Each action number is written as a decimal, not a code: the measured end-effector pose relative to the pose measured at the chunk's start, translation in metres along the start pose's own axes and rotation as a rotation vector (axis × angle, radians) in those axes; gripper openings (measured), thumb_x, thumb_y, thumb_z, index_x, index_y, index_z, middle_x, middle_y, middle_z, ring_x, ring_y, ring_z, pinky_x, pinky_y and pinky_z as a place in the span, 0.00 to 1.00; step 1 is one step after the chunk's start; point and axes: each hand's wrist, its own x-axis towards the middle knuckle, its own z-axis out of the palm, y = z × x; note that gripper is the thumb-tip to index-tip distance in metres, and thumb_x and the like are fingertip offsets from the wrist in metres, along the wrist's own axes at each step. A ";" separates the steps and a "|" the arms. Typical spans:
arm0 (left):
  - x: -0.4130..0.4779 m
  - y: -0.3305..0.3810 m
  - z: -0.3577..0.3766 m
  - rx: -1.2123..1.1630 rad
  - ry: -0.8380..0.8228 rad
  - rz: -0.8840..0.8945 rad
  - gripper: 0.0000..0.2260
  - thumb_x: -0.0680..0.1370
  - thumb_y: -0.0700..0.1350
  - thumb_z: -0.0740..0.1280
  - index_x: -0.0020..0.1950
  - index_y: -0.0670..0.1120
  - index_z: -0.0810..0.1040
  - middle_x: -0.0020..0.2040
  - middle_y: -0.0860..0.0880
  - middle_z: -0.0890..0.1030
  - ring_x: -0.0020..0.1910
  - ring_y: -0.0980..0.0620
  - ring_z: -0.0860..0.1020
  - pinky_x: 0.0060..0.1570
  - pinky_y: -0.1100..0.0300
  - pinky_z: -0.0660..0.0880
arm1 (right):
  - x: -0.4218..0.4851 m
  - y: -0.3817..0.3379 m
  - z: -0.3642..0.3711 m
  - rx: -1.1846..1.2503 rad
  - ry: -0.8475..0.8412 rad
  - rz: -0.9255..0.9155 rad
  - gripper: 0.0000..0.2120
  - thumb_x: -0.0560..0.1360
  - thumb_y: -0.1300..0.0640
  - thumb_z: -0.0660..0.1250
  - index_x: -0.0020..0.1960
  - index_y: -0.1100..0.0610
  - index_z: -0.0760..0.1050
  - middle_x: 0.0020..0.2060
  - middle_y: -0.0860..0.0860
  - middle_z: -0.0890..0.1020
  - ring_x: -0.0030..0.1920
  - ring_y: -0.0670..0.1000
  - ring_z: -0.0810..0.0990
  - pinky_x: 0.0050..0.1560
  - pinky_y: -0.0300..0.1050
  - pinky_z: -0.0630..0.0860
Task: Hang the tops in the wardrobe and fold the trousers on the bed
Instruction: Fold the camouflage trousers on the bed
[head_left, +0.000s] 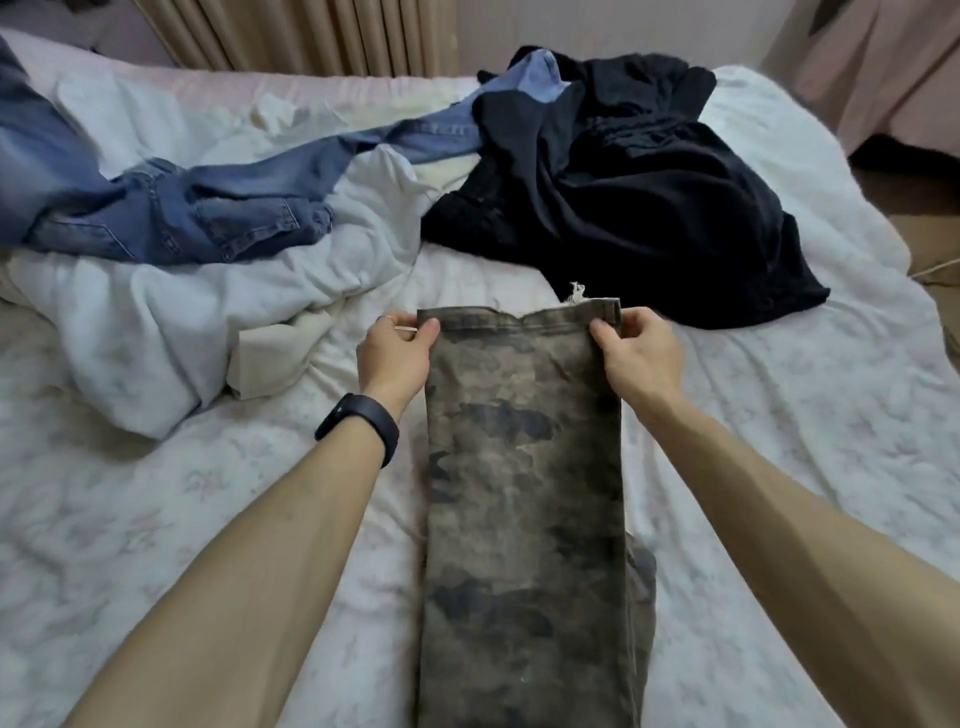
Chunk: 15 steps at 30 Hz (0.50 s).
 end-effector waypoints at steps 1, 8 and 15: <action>0.008 0.001 0.005 0.023 -0.008 0.013 0.09 0.79 0.54 0.70 0.53 0.52 0.74 0.42 0.61 0.77 0.47 0.54 0.77 0.41 0.65 0.69 | 0.011 0.001 0.005 -0.024 -0.003 -0.005 0.06 0.77 0.46 0.70 0.47 0.48 0.78 0.41 0.41 0.81 0.47 0.47 0.80 0.48 0.44 0.72; -0.038 -0.027 0.034 0.329 -0.131 0.141 0.31 0.83 0.53 0.62 0.82 0.52 0.52 0.82 0.50 0.56 0.79 0.48 0.57 0.75 0.52 0.58 | 0.016 0.023 0.016 0.021 -0.014 0.037 0.23 0.76 0.42 0.72 0.65 0.52 0.76 0.57 0.45 0.81 0.61 0.49 0.78 0.60 0.44 0.74; -0.221 -0.071 0.028 0.752 -0.289 0.583 0.30 0.80 0.54 0.55 0.82 0.47 0.59 0.83 0.48 0.55 0.82 0.49 0.51 0.78 0.40 0.53 | -0.186 0.051 -0.005 -0.393 -0.013 -0.551 0.24 0.81 0.53 0.62 0.76 0.56 0.68 0.79 0.52 0.63 0.79 0.53 0.59 0.77 0.53 0.59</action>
